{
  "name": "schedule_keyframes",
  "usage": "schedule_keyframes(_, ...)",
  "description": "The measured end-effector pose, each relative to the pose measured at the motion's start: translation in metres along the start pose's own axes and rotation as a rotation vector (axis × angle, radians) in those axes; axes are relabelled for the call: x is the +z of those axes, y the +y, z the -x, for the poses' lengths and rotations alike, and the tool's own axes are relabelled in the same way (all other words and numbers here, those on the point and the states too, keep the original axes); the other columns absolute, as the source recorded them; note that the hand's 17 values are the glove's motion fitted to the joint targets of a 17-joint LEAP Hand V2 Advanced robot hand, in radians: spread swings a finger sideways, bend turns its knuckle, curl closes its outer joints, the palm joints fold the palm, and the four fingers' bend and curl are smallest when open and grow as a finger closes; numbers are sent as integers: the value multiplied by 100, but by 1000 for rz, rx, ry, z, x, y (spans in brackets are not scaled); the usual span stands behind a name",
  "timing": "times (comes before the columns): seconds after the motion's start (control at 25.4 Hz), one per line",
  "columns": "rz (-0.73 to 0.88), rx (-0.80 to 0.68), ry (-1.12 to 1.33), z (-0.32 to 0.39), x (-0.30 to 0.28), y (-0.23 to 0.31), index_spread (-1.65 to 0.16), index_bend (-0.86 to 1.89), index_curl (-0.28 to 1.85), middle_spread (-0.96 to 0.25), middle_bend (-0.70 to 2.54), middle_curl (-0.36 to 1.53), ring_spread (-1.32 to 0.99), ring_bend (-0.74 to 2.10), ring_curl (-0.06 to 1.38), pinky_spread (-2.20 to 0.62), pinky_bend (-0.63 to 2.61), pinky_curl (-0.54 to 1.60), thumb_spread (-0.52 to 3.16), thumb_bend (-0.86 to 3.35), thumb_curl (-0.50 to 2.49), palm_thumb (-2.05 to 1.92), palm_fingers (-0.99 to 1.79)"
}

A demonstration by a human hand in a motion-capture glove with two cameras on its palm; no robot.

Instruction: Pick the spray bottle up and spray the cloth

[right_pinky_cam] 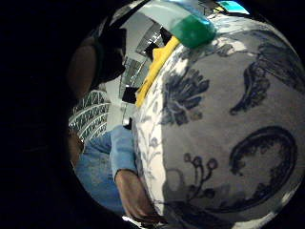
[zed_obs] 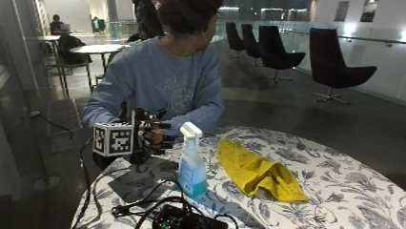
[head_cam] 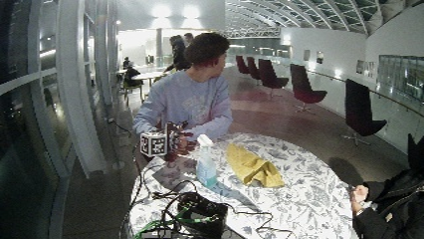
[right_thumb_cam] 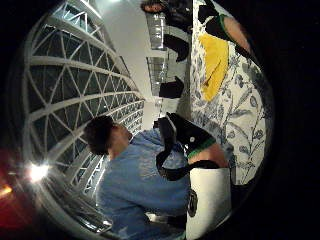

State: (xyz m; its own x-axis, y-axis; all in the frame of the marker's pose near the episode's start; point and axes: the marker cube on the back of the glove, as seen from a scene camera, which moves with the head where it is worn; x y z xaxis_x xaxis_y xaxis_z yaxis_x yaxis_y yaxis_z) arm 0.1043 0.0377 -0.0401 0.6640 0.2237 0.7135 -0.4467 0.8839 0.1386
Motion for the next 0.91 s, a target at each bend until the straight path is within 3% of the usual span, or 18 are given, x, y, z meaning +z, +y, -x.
schedule_keyframes(0.51, -266, 89, 211, -51, -31, -60, -35, 5, 20, -4, 23, 37, 0, 45, 36, 18, 36, 35, 97, -3, 32, 61, 65)
schedule_keyframes(0.91, -213, 71, 150, -60, -19, -125, -36, 3, 14, -4, 23, 38, 1, 50, 38, 16, 47, 38, 88, -5, 31, 54, 56)
